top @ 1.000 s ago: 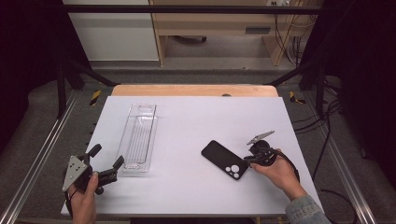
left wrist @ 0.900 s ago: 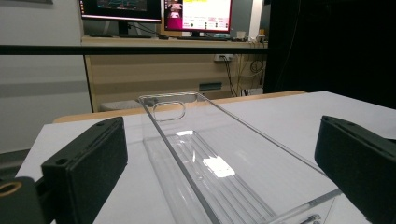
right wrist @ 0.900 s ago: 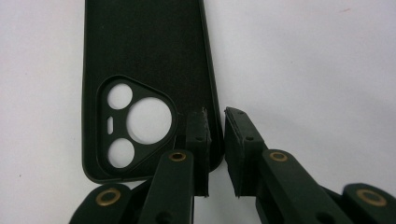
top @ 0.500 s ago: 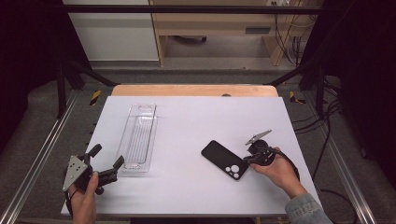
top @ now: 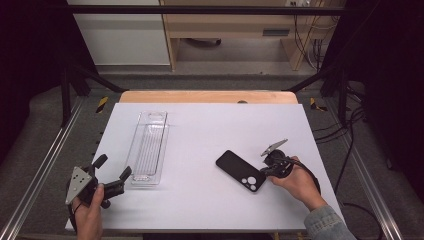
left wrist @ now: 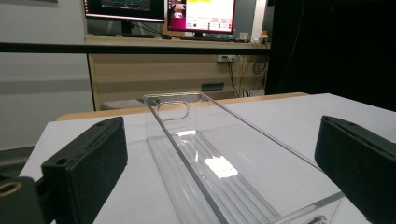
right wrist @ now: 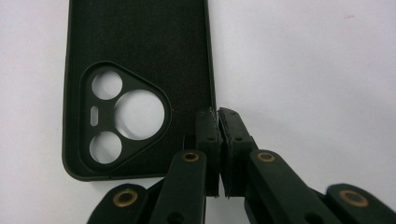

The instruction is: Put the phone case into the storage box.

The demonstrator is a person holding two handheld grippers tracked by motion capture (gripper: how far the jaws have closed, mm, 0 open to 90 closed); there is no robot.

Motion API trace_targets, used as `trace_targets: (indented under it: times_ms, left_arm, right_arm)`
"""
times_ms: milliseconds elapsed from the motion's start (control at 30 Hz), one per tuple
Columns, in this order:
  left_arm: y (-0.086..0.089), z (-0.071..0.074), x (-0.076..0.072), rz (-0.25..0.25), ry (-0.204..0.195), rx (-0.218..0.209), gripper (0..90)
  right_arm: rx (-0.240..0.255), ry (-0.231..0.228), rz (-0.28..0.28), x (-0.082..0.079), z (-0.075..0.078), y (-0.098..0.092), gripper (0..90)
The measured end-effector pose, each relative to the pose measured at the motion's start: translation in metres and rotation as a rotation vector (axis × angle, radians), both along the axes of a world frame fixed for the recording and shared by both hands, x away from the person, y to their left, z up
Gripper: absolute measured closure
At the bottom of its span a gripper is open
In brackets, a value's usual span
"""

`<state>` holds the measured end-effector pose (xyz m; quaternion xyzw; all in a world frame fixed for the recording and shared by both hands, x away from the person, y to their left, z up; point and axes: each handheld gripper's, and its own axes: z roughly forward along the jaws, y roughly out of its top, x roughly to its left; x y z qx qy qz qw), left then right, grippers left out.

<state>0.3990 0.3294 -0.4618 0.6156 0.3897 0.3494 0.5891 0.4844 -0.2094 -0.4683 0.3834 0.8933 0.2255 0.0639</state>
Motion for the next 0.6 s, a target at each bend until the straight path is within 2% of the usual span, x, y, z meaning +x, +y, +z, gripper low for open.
trace_targets:
  times_ms: [100, 200, 333, 533, 600]
  left_arm:
    - [0.002, 0.000, 0.000, 0.010, 0.005, -0.007, 2.1]
    - [0.002, 0.000, -0.002, 0.013, 0.003, 0.001, 2.1]
    - [0.000, 0.003, -0.005, 0.043, -0.003, 0.047, 2.3]
    - [-0.003, 0.006, -0.007, 0.058, -0.001, 0.048, 2.1]
    - [-0.005, 0.009, -0.009, 0.094, -0.010, 0.080, 2.1]
  right_arm:
    - [-0.017, -0.014, 0.015, -0.001, 0.001, 0.002, 88.6]
    - [-0.039, -0.050, 0.029, -0.003, 0.003, 0.005, 88.9]
    - [-0.068, -0.088, 0.036, -0.005, 0.007, 0.012, 89.2]
    - [-0.080, -0.159, 0.057, -0.003, 0.025, 0.022, 89.3]
    - [-0.096, -0.178, 0.064, -0.001, 0.032, 0.026, 89.4]
